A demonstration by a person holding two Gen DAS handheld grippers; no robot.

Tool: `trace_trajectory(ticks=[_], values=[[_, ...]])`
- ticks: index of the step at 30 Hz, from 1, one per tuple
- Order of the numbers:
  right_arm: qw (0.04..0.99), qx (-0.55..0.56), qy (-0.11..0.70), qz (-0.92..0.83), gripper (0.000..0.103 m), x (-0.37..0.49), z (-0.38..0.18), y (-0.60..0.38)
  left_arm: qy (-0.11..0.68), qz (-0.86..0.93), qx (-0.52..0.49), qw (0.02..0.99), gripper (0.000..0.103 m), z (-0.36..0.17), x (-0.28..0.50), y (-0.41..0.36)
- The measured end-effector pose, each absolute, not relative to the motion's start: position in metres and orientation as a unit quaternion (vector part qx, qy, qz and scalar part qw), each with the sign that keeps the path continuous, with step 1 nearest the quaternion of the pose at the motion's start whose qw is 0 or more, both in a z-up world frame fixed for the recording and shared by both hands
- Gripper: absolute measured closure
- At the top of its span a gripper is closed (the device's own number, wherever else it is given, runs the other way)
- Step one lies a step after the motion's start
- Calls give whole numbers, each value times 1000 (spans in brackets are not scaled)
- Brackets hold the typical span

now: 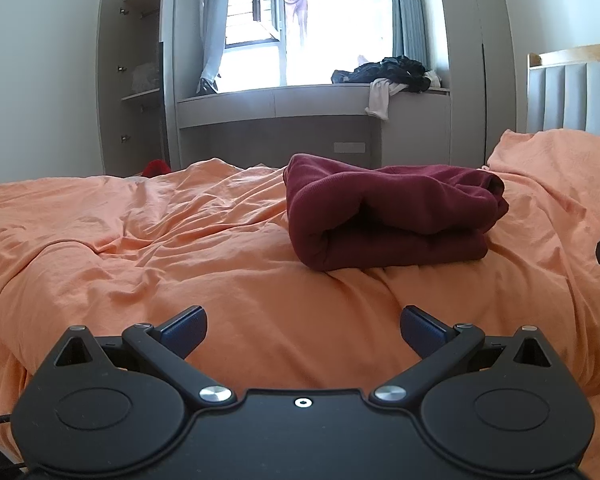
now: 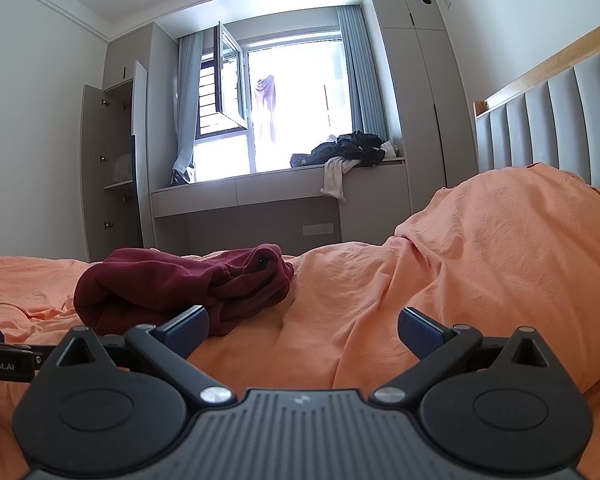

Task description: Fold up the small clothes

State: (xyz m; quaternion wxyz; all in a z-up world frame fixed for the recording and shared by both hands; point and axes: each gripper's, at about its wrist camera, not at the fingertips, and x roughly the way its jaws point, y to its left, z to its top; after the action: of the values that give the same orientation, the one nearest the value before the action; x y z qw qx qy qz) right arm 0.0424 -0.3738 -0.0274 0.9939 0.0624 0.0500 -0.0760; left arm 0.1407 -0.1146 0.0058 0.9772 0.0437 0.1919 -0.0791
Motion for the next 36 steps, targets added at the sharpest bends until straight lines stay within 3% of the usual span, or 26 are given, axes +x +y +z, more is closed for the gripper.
trace_trajectory(ticks=[36], values=[[994,61,55,-76,0,44,-28,-374,183,-83,63,978,0,4,138,-118]])
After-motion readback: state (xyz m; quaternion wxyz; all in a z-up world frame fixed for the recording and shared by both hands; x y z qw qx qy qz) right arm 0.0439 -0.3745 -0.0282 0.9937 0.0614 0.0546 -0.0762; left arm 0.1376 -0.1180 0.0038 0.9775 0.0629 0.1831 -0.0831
